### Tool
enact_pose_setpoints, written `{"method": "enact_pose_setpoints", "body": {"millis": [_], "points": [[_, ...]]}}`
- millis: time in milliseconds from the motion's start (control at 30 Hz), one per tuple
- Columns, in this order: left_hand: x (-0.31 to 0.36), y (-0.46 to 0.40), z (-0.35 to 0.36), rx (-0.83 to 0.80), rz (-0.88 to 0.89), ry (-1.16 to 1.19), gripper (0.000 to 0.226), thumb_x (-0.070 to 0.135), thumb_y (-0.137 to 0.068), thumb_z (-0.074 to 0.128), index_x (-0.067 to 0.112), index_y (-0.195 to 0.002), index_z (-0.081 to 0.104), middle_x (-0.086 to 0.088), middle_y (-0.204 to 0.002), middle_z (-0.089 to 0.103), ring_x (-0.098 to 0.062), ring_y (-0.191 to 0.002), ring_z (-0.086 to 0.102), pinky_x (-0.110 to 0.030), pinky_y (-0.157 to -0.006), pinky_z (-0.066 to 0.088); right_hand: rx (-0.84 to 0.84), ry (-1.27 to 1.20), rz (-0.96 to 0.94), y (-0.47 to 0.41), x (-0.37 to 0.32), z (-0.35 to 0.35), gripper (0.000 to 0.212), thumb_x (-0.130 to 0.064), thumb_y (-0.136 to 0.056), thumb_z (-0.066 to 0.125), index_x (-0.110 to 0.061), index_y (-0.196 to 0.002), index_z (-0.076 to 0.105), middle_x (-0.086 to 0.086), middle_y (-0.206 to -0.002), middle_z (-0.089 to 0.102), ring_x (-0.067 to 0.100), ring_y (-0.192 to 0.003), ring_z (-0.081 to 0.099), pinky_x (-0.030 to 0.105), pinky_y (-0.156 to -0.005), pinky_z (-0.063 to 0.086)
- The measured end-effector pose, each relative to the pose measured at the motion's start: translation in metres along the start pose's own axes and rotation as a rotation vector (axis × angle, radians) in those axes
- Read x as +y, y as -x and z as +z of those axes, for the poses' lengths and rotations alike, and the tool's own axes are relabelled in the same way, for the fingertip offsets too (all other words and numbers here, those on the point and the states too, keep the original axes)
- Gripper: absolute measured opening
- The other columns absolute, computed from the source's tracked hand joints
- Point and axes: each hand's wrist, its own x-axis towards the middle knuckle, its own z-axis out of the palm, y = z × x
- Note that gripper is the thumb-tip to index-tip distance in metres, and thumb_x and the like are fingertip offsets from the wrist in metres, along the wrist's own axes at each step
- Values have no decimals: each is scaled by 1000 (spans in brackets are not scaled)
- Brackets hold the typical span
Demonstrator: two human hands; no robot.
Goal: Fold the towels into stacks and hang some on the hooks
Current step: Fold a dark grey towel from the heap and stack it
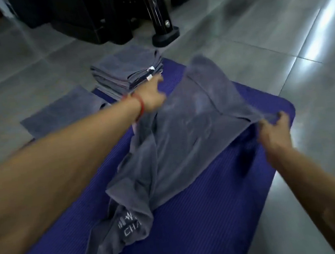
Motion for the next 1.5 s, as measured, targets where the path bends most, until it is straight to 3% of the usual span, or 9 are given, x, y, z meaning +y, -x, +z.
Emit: {"method": "enact_pose_setpoints", "body": {"millis": [133,267,400,733,833,967,1033,1267,1500], "points": [[-89,146,58,-57,35,-233,61,56,-82,49,27,-136,50,-4,-138,50,-33,-130,48,-44,-104,43,-292,388,-452,94,34,17,48,-15,-91,57,-12,-139,50,14,-138,52,33,-121,51,49,-103,46],[-146,280,87,-181,-139,-215,87,74,-81,54,55,-154,10,6,-164,1,-22,-147,18,-49,-114,37,-644,671,-921,164,34,41,46,-23,-90,62,-28,-135,53,0,-143,49,23,-128,48,53,-109,40],[-164,313,88,-4,-168,126,71,36,-89,73,65,-137,29,14,-137,41,-5,-116,51,-31,-99,49,-1093,818,-1049,221,17,80,63,-45,-96,55,-37,-152,28,-8,-145,43,16,-129,48,45,-111,35],[-161,399,29,193,-508,500,60,21,-83,81,46,-129,51,10,-96,74,-5,-85,72,-27,-79,58,-1023,308,-835,289,-31,126,29,-8,-91,65,-19,-117,71,-13,-98,72,-1,-90,63,13,-82,50],[-169,441,33,284,-679,778,49,-3,-86,74,22,-125,59,-6,-92,73,-19,-74,68,-29,-63,56,-1013,117,-657,308,-68,142,19,-14,-89,67,-23,-104,73,-8,-87,75,10,-82,69,31,-77,56],[-186,496,75,325,-791,735,41,-11,-86,64,18,-114,65,-17,-105,67,-18,-70,65,-30,-57,57,-1634,-44,-104,352,-106,166,43,2,-99,59,-16,-138,57,3,-122,69,22,-109,70,37,-89,60],[-185,509,97,355,-752,629,31,4,-89,70,28,-108,67,-4,-108,69,-10,-77,67,-23,-65,56,-1830,159,-192,369,-109,178,63,7,-99,55,-24,-153,41,1,-144,55,20,-124,63,42,-102,54],[-149,493,158,369,-489,223,68,67,-74,59,38,-134,49,17,-126,44,-5,-115,42,-20,-101,40,-1220,867,-866,336,-68,216,29,-13,-97,55,-28,-118,69,-2,-117,71,18,-105,68,30,-99,51],[-166,460,168,495,-416,-26,24,15,-75,80,23,-91,63,5,-80,63,-19,-73,63,-30,-61,52,-1539,1263,-1066,367,-35,190,65,-52,-82,73,-30,-138,48,-5,-109,68,19,-103,63,29,-81,44]]}}
